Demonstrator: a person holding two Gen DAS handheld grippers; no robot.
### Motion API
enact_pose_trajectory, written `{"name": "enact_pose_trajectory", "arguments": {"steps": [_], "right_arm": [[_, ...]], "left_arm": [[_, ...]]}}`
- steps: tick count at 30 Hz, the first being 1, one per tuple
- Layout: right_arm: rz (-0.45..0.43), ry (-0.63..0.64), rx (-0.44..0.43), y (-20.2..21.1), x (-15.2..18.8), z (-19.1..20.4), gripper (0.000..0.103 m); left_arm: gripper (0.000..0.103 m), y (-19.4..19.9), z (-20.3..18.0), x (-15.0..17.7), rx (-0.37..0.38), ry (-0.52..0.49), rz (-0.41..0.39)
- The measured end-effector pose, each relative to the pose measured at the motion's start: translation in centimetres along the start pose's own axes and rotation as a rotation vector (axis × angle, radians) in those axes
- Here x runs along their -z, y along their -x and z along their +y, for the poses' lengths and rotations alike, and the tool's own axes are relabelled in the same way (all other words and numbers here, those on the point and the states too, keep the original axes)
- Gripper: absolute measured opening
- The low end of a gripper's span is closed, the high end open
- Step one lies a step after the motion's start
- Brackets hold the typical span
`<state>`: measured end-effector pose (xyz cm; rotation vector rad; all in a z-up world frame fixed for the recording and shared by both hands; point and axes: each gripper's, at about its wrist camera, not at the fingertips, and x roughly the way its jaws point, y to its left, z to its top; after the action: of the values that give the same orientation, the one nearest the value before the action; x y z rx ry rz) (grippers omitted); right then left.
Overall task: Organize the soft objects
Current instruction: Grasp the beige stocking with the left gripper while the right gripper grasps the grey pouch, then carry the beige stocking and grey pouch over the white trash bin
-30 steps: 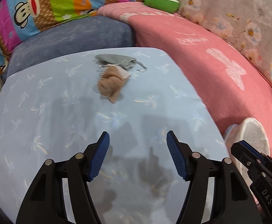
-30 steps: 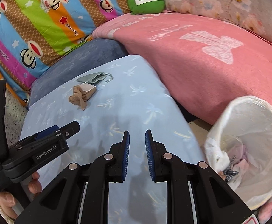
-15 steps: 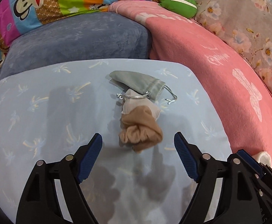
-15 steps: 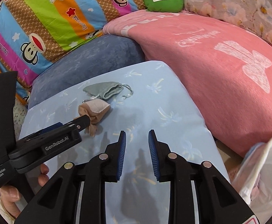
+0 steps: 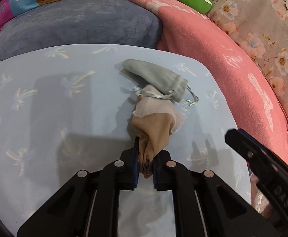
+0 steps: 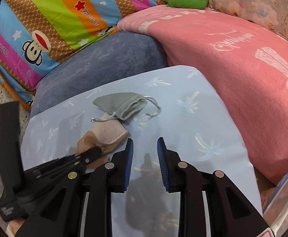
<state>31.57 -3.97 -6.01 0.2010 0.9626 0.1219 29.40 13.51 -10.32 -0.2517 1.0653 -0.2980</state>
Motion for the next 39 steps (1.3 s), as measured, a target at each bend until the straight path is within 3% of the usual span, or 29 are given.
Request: {"name": "enact_pose_trajectory", "arguments": {"steps": [4,12,22,27,39], "right_arm": [[0.009,0.027,-0.013,-1.6,-0.7,1.3,0.026],[0.052,0.016,-0.035,-5.6,-2.0,2.8,0.026],[0.087,0.009,-0.038,-9.3,-3.0,3.2,0.025],[0.084,0.039,-0.023,-9.3,-2.7,3.5,0.008],[0.065,0.011,-0.031,-2.8,1.5,2.0,0.004]], "left_arm": [[0.009,1.6,1.7,-0.3,-0.039,0.011,-0.039],[0.009,2.5,3.8,-1.5,-0.196,0.008,-0.096],[0.009,1.5,4.3,-2.1,-0.193,0.016,-0.088],[0.009,1.3,3.9,-2.1,-0.188,0.012,-0.086],[0.009,3.0,0.7,0.4,-0.152,-0.021,-0.082]]}}
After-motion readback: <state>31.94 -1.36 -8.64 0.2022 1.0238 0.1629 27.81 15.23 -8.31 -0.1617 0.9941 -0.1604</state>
